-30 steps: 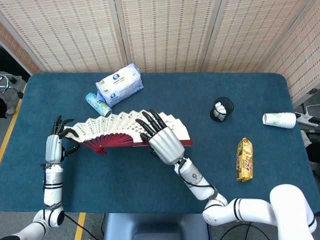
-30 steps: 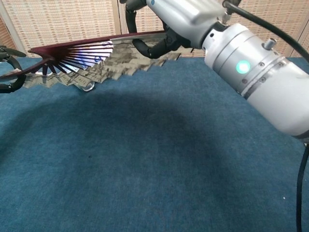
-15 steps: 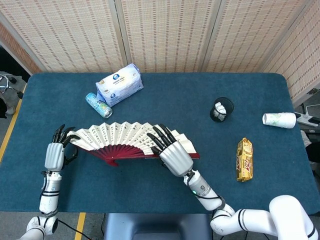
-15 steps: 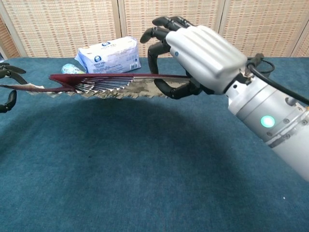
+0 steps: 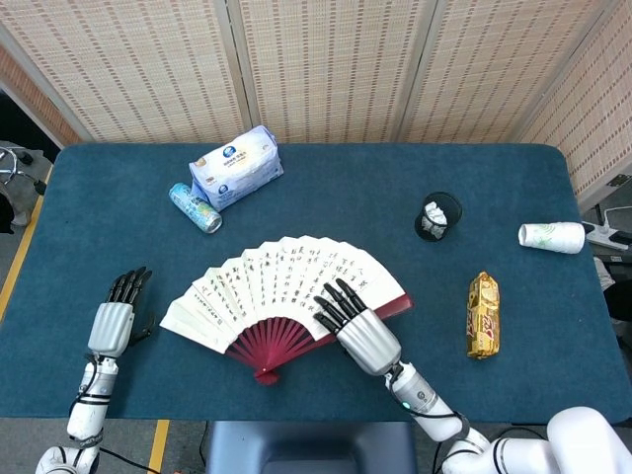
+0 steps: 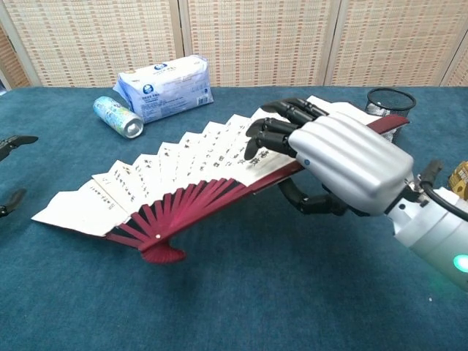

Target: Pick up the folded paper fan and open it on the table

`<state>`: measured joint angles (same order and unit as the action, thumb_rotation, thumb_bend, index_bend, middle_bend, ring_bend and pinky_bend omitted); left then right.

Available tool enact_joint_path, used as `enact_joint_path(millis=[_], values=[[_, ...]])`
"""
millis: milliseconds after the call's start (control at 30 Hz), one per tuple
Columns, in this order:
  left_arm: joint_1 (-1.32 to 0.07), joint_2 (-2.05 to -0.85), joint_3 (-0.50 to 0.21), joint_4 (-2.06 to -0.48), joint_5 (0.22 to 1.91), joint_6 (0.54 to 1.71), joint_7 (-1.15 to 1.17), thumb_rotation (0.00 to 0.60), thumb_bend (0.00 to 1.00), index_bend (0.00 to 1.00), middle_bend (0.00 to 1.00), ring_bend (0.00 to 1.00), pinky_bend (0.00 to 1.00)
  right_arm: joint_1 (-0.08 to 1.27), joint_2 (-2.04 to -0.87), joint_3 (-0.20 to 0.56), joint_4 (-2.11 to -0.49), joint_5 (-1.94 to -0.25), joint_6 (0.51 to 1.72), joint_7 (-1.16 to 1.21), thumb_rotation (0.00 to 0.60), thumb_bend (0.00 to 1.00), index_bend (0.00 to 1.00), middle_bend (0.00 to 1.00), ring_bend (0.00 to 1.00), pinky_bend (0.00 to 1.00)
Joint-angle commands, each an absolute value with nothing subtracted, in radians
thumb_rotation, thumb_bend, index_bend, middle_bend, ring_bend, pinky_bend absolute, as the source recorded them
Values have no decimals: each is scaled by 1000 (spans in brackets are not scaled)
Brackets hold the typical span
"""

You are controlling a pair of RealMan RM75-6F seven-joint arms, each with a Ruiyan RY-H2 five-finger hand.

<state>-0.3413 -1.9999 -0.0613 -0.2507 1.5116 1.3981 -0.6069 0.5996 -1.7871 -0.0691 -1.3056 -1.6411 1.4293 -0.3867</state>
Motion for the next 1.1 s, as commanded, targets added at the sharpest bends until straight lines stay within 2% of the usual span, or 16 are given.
enact_joint_path(millis=[33,100,167,200,267,367,433,533,667,833,967,1100], values=[[-337,-1995,-58,-250,1511,1397,-616,600,504,0,0,0,72,570,-1765,-90,-1310,-1634,1406,-425,600,625,192,153,0,11],[-336,-1993,-57,-253,1511,1400,-623,600,504,0,0,0,72,554,-1752,-96,-1321,-1613,1378,-448,600,592,106,131,0,3],[-336,-1990,-57,-258,1511,1406,-633,600,503,0,0,0,72,541,-1739,-97,-1334,-1596,1358,-476,600,482,14,84,0,0],[-336,-1988,-57,-262,1510,1408,-639,600,503,0,0,0,72,537,-1734,-95,-1339,-1591,1353,-488,600,430,2,68,0,0],[-337,-1982,-62,-273,1506,1411,-656,600,502,0,0,0,72,526,-1726,-86,-1348,-1585,1353,-506,600,249,0,19,0,0],[-338,-1971,-67,-294,1499,1406,-683,600,502,0,0,0,72,522,-1697,-74,-1383,-1574,1334,-540,600,96,0,0,0,0],[-340,-1962,-70,-312,1496,1398,-701,600,499,0,0,0,72,526,-1672,-67,-1413,-1569,1316,-564,600,40,0,0,0,0],[-343,-1940,-65,-348,1499,1386,-725,600,469,0,0,0,72,537,-1619,-61,-1482,-1539,1256,-609,600,2,0,0,0,0],[-342,-1890,-38,-429,1523,1378,-748,600,413,0,0,0,73,559,-1531,-62,-1599,-1441,1130,-717,600,0,0,0,0,0],[-345,-1748,0,-653,1563,1381,-735,600,402,0,0,0,73,578,-1443,-61,-1711,-1304,1023,-812,600,0,0,0,0,0],[-319,-1602,1,-898,1574,1444,-683,600,398,0,0,0,73,535,-1384,-48,-1777,-1354,1109,-695,600,0,0,0,0,0],[-252,-1443,23,-1114,1602,1560,-589,600,377,0,0,0,75,403,-1279,-76,-1807,-1492,1358,-556,600,0,0,0,0,0]])
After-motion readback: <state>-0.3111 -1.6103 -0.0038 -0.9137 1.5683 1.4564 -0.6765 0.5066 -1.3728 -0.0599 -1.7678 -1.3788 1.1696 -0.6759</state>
